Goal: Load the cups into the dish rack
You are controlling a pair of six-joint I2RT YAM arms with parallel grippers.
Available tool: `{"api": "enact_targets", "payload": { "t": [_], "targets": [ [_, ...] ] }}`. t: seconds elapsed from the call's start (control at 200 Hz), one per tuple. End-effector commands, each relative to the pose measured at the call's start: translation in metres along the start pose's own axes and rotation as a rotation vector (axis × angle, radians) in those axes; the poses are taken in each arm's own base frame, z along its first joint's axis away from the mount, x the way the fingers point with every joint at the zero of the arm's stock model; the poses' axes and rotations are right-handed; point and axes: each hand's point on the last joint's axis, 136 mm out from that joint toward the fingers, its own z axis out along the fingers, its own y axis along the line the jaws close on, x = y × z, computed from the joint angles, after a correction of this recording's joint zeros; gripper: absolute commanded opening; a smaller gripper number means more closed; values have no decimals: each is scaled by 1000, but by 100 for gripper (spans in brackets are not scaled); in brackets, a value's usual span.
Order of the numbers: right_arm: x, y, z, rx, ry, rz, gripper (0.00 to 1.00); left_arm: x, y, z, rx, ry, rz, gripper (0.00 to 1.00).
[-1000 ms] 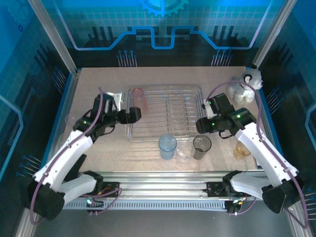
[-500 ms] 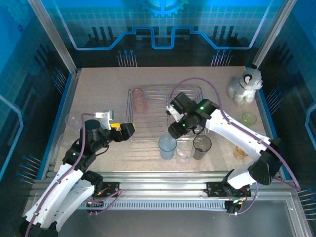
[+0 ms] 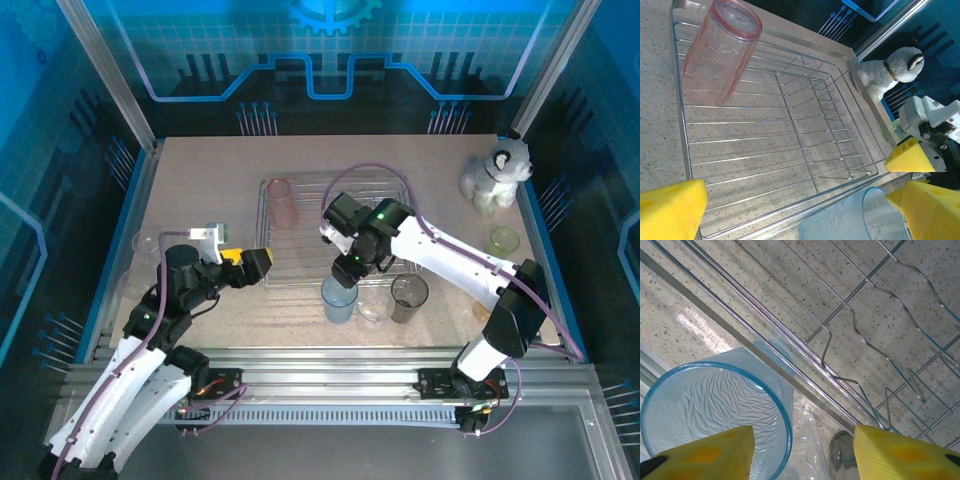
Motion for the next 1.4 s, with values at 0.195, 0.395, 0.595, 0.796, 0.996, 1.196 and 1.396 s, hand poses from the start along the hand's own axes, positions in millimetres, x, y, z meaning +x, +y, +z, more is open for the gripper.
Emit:
{"api": "enact_targets", "payload": {
  "t": [0.195,0.395,0.595,0.796,0.996,1.196,1.396],
  "targets": [
    [9,16,10,-56,63,-54,43,4,-1,-1,18,5,-16,99],
    [12,18,19,-55,95,-66,40,6,0,-1,12,8,-18,99],
    [13,20,25,-61,105,-70,34,8,2,-1,6,15,-31,99],
    [13,21,27,-65,108,-72,27,13,6,1,-2,25,-46,99],
    [9,24,21,-69,94,-75,18,12,6,0,-6,21,-47,99],
    [5,28,12,-83,73,-76,9,13,7,1,-7,25,-53,99],
    [-4,41,-1,-161,17,-78,0,13,5,-3,3,23,-61,99]
  ]
}}
